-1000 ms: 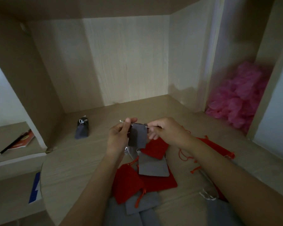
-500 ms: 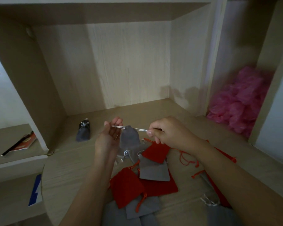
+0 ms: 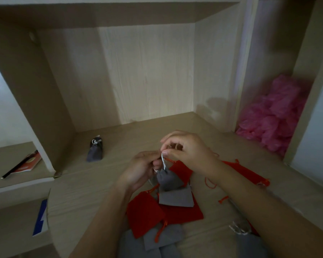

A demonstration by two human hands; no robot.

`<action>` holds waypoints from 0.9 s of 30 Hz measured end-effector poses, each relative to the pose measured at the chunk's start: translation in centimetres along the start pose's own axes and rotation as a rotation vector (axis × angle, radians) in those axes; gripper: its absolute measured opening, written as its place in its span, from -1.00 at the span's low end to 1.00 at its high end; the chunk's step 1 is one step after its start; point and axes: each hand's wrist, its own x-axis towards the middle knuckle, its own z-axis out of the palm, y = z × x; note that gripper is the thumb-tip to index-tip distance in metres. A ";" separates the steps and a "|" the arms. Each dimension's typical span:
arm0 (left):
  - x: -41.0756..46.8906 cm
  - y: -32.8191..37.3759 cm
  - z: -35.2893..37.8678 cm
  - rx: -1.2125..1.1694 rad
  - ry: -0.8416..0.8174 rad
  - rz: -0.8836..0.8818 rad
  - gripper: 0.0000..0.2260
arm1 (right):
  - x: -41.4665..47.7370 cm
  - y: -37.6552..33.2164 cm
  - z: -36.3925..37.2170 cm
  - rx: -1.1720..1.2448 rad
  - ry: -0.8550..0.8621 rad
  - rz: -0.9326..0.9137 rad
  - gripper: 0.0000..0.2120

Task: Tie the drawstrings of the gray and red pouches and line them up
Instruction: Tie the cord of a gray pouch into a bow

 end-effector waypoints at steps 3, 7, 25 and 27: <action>-0.3 0.3 0.3 0.006 -0.074 -0.024 -0.82 | -0.2 0.0 0.4 -0.021 -0.038 0.025 -0.97; -0.3 0.1 0.2 0.009 -0.098 -0.024 -0.79 | -0.3 0.2 0.4 0.012 -0.010 0.082 -0.92; 0.2 0.2 -0.9 -0.130 0.042 0.156 -0.73 | -0.3 1.4 2.0 0.268 -0.048 0.348 -0.88; 0.2 0.2 -1.1 -0.112 0.003 0.158 -0.71 | -0.3 1.1 1.9 0.346 -0.040 0.360 -0.90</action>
